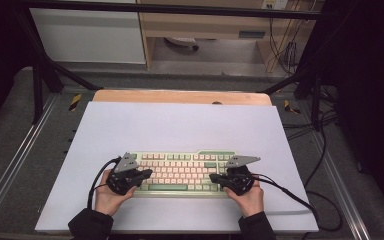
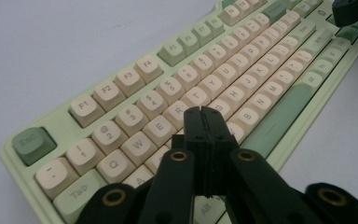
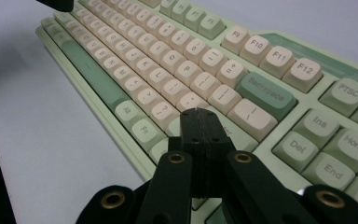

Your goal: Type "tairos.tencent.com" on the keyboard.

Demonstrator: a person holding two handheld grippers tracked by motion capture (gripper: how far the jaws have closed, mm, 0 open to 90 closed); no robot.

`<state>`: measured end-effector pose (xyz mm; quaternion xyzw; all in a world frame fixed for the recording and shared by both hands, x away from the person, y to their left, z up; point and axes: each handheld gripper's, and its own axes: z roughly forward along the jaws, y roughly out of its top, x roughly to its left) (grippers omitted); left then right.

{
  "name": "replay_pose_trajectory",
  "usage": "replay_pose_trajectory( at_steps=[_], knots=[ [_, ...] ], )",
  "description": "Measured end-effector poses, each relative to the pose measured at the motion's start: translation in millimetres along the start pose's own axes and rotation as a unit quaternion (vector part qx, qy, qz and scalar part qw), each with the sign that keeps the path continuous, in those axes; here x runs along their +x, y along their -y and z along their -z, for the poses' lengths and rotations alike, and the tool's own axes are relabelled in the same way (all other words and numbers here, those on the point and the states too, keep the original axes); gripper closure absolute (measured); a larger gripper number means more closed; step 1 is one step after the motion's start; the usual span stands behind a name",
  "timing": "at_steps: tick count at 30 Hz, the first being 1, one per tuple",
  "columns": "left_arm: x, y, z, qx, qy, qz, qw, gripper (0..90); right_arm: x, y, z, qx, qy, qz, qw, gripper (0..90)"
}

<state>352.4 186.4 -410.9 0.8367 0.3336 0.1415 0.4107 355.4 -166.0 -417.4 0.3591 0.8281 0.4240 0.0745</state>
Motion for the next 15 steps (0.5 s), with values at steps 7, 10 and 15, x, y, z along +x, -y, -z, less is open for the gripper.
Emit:
replay_pose_trajectory(
  at_steps=[7, 10, 15],
  knots=[
    [-5.4, 0.6, -10.6, 0.008, 0.007, -0.007, 0.9999, 89.8, -3.5, 6.0, 3.7, 0.001, 0.002, -0.003, 1.0000, 90.0],
    [-6.3, 2.5, -12.8, 0.012, 0.010, -0.009, 0.9998, 89.8, -3.2, 6.1, 4.6, 0.000, 0.001, -0.002, 1.0000, 90.0],
    [-8.3, 4.7, -17.5, 0.018, 0.013, -0.013, 0.9997, 89.8, -3.5, 6.9, 5.2, -0.001, -0.001, -0.004, 1.0000, 90.0]
  ],
)
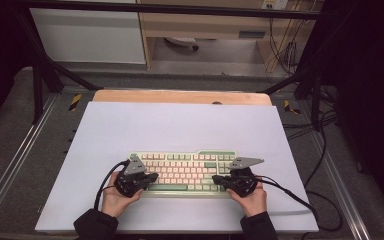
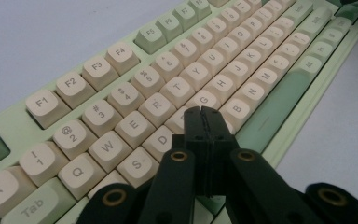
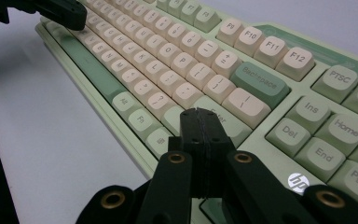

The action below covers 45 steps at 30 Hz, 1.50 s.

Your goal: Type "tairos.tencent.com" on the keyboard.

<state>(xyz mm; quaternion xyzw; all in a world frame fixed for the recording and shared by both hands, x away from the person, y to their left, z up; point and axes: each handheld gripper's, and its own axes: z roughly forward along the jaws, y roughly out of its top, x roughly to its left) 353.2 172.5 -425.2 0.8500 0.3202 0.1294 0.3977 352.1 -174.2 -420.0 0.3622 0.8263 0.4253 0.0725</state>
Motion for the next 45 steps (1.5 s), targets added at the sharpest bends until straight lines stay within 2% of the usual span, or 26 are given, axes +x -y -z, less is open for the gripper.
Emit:
replay_pose_trajectory(
  at_steps=[20, 27, 45],
  knots=[
    [-2.6, 5.3, -3.8, 0.002, -0.002, -0.008, 1.0000, 89.8, -1.9, 1.7, 0.3, 0.002, 0.001, -0.004, 1.0000, 90.0],
    [-2.3, 4.6, 3.5, -0.008, 0.000, -0.007, 0.9999, 89.8, -2.0, 1.7, 0.2, 0.000, 0.001, -0.004, 1.0000, 90.0],
    [3.8, 4.2, 15.0, -0.014, -0.010, 0.001, 0.9999, 89.8, -2.0, 1.9, -0.7, 0.001, 0.001, -0.003, 1.0000, 90.0]
  ],
)
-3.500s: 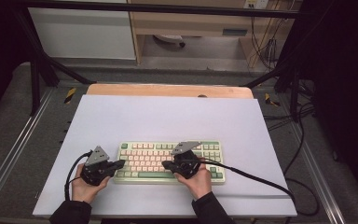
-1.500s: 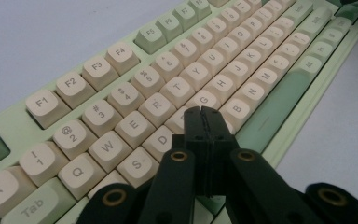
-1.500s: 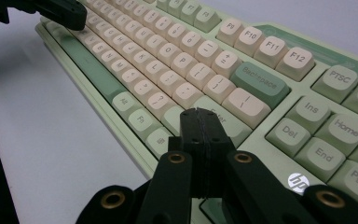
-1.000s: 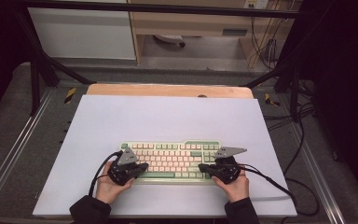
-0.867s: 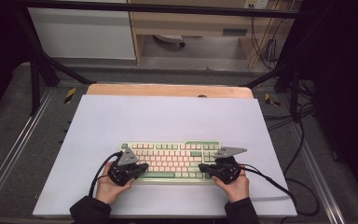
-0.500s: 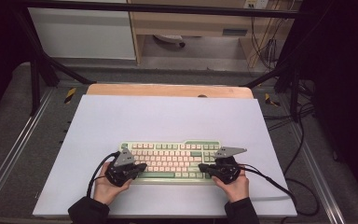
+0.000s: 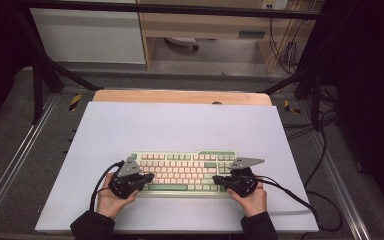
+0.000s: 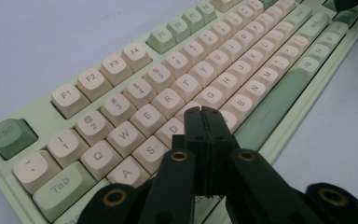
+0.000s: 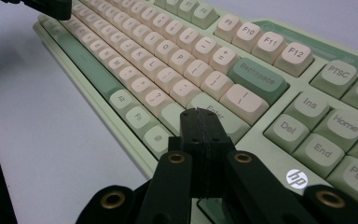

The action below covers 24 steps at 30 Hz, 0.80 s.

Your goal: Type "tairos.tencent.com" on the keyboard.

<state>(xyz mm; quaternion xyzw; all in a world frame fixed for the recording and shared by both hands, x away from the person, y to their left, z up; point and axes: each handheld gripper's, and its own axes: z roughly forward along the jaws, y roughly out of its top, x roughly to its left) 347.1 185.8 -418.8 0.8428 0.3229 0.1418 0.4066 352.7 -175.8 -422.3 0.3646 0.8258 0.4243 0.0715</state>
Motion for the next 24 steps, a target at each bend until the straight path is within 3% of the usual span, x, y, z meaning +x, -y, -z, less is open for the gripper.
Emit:
replay_pose_trajectory(
  at_steps=[14, 24],
  knots=[
    [6.7, -14.1, -2.5, -0.003, -0.014, 0.009, 0.9999, 89.8, 0.1, 0.1, -0.3, 0.002, -0.002, 0.001, 1.0000, 90.0],
    [14.1, -17.7, -16.3, 0.003, -0.027, 0.021, 0.9994, 89.8, 0.4, 0.5, -1.3, 0.003, -0.002, 0.000, 1.0000, 90.0]
  ],
)
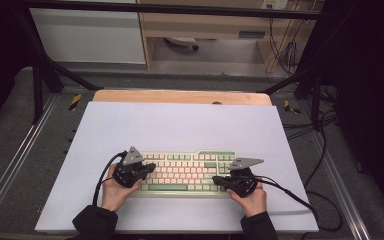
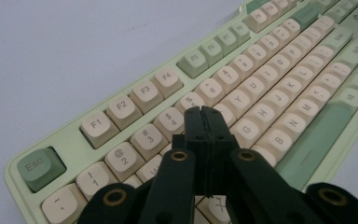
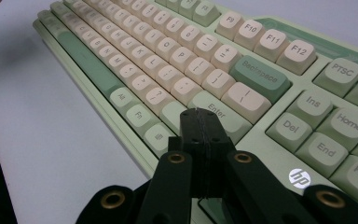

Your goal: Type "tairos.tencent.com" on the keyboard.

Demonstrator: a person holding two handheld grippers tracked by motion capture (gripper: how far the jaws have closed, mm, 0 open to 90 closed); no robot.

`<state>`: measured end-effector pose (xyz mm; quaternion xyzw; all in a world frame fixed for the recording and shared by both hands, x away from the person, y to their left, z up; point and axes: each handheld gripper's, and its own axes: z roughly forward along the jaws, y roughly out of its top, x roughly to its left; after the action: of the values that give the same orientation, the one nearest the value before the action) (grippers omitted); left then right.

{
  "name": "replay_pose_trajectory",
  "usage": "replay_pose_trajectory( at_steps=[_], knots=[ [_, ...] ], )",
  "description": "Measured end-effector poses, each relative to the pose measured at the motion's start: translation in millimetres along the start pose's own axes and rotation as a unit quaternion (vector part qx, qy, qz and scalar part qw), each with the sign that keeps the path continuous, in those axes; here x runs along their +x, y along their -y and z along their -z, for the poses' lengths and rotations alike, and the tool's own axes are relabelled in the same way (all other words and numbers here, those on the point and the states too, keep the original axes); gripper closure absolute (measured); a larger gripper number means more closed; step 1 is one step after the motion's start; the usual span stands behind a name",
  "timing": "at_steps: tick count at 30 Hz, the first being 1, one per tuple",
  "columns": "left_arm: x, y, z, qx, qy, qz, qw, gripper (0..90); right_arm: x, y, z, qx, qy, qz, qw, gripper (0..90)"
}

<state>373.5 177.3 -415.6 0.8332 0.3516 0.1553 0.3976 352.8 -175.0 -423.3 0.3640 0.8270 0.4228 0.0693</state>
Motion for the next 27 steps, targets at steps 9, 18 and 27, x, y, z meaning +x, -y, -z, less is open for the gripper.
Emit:
replay_pose_trajectory(
  at_steps=[9, 18, 27],
  knots=[
    [3.2, 3.8, -5.1, 0.005, -0.005, -0.001, 1.0000, 89.8, 0.3, 0.2, -0.3, 0.001, -0.002, 0.000, 1.0000, 90.0],
    [4.2, 6.9, -9.5, 0.009, -0.008, -0.003, 0.9999, 89.8, 0.1, 0.1, -0.2, 0.002, -0.002, 0.001, 1.0000, 90.0],
    [4.9, 9.1, -12.0, 0.011, -0.007, -0.004, 0.9999, 89.8, 0.2, 0.1, 0.0, 0.002, -0.001, 0.001, 1.0000, 90.0]
  ],
)
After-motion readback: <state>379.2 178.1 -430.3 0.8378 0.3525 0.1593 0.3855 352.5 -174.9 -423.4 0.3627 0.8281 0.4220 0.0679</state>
